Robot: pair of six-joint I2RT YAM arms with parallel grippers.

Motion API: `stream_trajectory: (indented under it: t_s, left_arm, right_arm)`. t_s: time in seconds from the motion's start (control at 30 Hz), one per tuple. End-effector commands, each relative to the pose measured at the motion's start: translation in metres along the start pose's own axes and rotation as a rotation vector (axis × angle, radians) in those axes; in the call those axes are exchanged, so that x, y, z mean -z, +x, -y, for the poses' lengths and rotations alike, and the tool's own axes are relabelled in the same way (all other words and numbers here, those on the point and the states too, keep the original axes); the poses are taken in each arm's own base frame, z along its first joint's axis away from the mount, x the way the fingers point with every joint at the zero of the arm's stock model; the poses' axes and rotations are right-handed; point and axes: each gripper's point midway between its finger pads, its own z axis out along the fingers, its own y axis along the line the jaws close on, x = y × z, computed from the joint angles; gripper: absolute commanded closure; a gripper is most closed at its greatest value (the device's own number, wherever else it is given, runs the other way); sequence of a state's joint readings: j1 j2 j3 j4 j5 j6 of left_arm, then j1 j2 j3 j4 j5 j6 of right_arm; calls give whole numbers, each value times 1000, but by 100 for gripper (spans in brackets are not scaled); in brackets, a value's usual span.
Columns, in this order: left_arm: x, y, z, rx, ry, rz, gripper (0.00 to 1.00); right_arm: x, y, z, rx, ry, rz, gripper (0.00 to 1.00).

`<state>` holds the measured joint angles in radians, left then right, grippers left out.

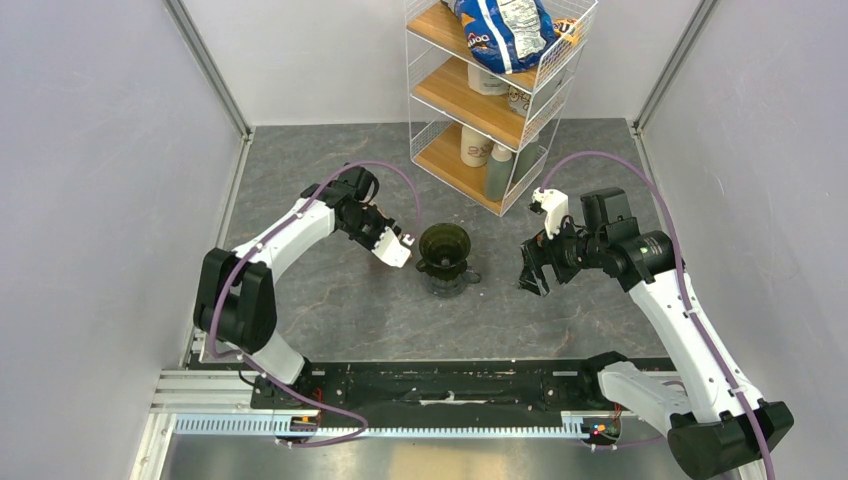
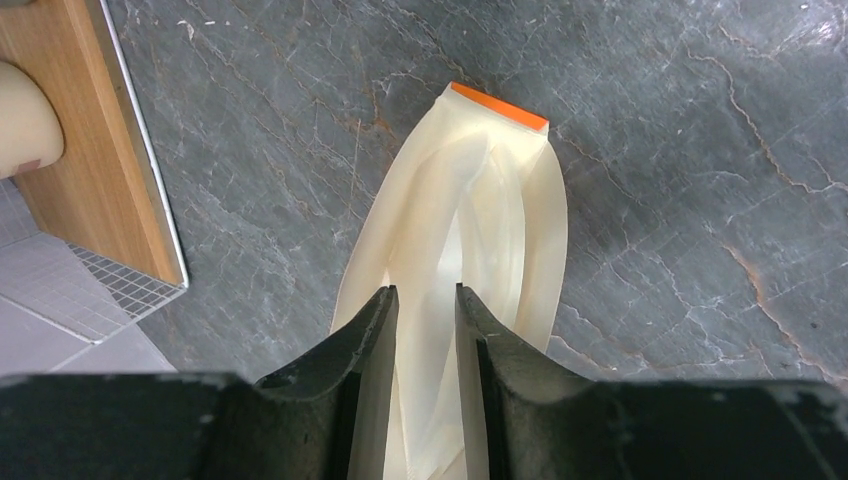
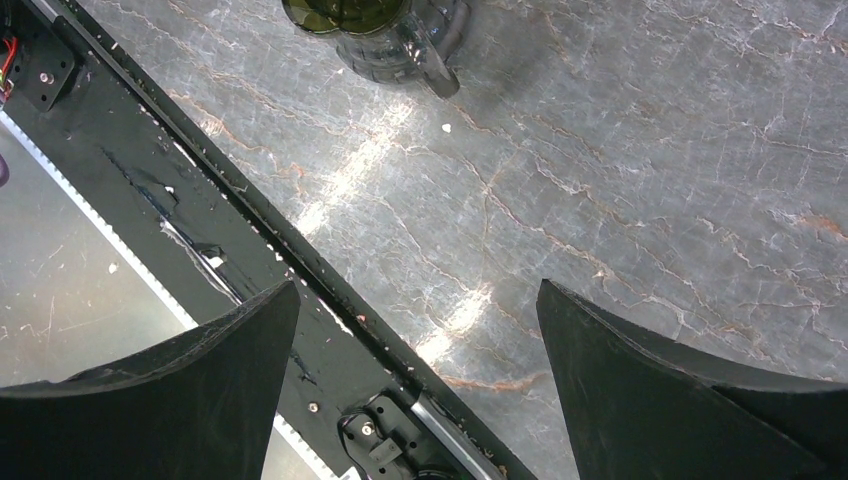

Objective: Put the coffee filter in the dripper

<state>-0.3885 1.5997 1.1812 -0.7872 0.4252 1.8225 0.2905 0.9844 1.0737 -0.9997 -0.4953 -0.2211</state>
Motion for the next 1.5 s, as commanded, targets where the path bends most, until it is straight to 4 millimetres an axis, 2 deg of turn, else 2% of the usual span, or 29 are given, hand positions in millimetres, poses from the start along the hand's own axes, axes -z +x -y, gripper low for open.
stream_trajectory:
  t_s: [0.0,0.23,0.47,0.67,1.03,1.47]
  left_arm:
    - [4,0,-19,-72,-35,-10,64]
    - [-1,3,-13,-71,-5,-14,57]
    - [0,-2,-11,-86,5,7,53]
    - [2,-6,-12,-90,4,21,59]
    - [-6,1,-7,-96,37,4,69]
    - [-13,10,-5,-90,49,-27,71]
  right_arm:
    - [2,-2,2,11,13,10,3]
    - [1,-1,3,15,17,7,3]
    - [0,0,5,18,21,2,3]
    - [-1,0,5,20,20,1,3]
    - [-1,0,6,22,26,0,3]
    - [-1,1,7,22,28,-2,3]
